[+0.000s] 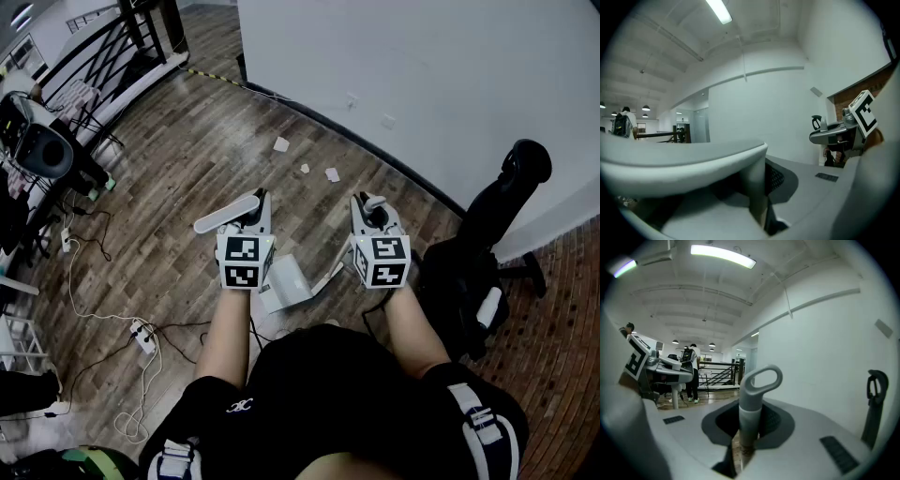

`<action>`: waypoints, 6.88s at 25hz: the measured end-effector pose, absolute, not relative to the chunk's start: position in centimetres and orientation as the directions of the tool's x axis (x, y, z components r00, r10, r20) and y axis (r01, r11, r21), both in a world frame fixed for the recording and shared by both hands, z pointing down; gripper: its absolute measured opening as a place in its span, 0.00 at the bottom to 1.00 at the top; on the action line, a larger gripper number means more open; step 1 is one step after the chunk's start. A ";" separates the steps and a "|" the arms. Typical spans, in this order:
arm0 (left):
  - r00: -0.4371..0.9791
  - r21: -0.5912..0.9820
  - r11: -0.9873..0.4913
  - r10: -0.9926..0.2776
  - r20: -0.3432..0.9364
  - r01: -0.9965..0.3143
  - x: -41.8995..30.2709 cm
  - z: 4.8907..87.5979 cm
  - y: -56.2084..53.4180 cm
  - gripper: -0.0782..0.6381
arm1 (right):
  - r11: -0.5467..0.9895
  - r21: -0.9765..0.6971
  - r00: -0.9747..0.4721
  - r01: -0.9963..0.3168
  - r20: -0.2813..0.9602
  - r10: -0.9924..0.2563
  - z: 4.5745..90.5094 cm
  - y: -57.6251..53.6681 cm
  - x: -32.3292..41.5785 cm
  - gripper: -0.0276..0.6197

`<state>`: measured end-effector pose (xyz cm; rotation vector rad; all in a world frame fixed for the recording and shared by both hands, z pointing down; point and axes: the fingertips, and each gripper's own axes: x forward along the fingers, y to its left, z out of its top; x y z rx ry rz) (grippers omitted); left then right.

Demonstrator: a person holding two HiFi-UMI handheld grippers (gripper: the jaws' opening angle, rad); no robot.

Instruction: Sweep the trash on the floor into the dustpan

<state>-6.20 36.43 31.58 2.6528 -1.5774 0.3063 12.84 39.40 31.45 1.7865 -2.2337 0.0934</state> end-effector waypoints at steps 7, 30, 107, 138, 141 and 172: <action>0.491 -0.079 -0.512 -0.850 0.191 -0.856 -7.4 31.9 36.2 0.14 | 0.192 0.136 -0.153 -0.972 0.256 -0.955 31.4 39.6 12.9 0.14; 0.429 -0.076 -0.463 -0.863 0.267 -0.883 -2.5 34.2 16.4 0.14 | 0.190 0.054 -0.169 -0.980 0.271 -0.948 34.4 21.8 22.0 0.14; 0.006 0.037 0.009 -0.914 0.405 -0.999 -8.9 64.1 -35.3 0.17 | 0.745 0.175 -0.501 -0.644 0.640 -0.583 55.5 -41.2 9.7 0.14; 0.029 0.134 0.019 -0.938 0.346 -0.991 -15.4 63.8 -30.7 0.17 | 0.929 0.203 -0.751 -0.308 0.548 -0.369 47.6 -32.2 -3.9 0.14; -0.032 0.143 0.088 -0.935 0.353 -0.986 -16.6 63.8 -30.7 0.17 | 0.927 0.243 -0.751 -0.287 0.543 -0.375 46.8 -34.5 -3.4 0.14; -0.651 0.052 0.727 -0.641 0.406 -0.684 -29.0 64.4 -20.2 0.16 | 0.963 0.218 -0.827 0.160 0.562 0.010 54.3 -41.1 -16.5 0.14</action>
